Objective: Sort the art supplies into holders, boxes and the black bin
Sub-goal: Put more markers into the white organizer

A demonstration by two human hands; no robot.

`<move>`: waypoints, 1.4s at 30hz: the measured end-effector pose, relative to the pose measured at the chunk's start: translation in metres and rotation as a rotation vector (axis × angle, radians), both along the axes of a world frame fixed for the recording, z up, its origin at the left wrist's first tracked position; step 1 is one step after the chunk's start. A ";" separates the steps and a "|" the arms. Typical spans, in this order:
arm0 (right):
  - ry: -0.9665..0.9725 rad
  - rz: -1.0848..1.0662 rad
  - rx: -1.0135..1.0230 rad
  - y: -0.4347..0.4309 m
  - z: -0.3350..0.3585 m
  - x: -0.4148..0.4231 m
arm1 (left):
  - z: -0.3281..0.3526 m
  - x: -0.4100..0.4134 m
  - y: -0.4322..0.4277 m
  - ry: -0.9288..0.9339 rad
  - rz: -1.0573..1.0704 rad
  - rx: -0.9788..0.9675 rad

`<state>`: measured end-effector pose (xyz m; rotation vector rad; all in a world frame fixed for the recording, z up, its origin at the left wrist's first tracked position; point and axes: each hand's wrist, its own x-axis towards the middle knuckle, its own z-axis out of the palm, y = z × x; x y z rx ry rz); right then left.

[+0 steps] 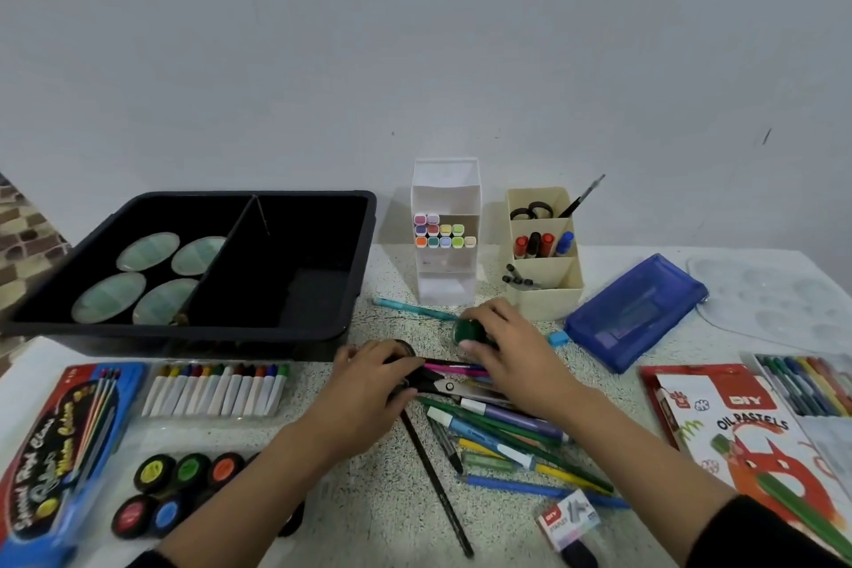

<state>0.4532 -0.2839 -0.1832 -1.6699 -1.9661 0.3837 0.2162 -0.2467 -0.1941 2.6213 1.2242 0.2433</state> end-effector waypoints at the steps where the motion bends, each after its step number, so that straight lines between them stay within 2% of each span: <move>1: 0.128 -0.027 0.009 -0.004 0.003 0.000 | 0.001 -0.001 0.000 -0.024 0.001 0.004; 3: 0.333 -0.099 0.033 -0.014 0.010 0.000 | 0.003 0.001 0.000 -0.083 -0.016 0.018; 5: 0.451 -0.174 0.055 -0.022 0.020 0.000 | 0.006 0.008 0.001 -0.153 -0.059 0.014; 9: 0.497 -0.292 0.101 -0.044 0.034 0.003 | 0.016 0.033 -0.001 -0.259 -0.175 -0.077; 12: 0.566 -0.281 0.075 -0.058 0.039 -0.004 | 0.029 0.039 -0.008 -0.308 -0.253 -0.122; 17: 0.449 -0.132 0.018 -0.061 0.037 -0.046 | 0.037 -0.006 -0.013 -0.317 -0.233 -0.163; 24: 0.343 0.126 -0.029 -0.037 0.022 -0.137 | 0.046 -0.139 -0.016 -0.284 -0.058 -0.140; 26: 0.326 0.201 -0.045 -0.031 0.019 -0.163 | 0.048 -0.182 -0.015 -0.182 -0.009 -0.142; 30: 0.275 0.312 -0.033 -0.017 0.010 -0.210 | 0.045 -0.257 -0.011 0.243 0.074 -0.296; 33: 0.202 0.367 -0.039 -0.012 0.001 -0.235 | 0.038 -0.279 -0.013 0.362 0.063 -0.319; 37: 0.153 0.344 -0.056 -0.010 -0.006 -0.243 | 0.027 -0.286 -0.008 0.245 0.015 -0.233; 42: 0.181 0.260 -0.052 -0.011 0.000 -0.236 | 0.019 -0.270 -0.005 -0.005 0.034 -0.354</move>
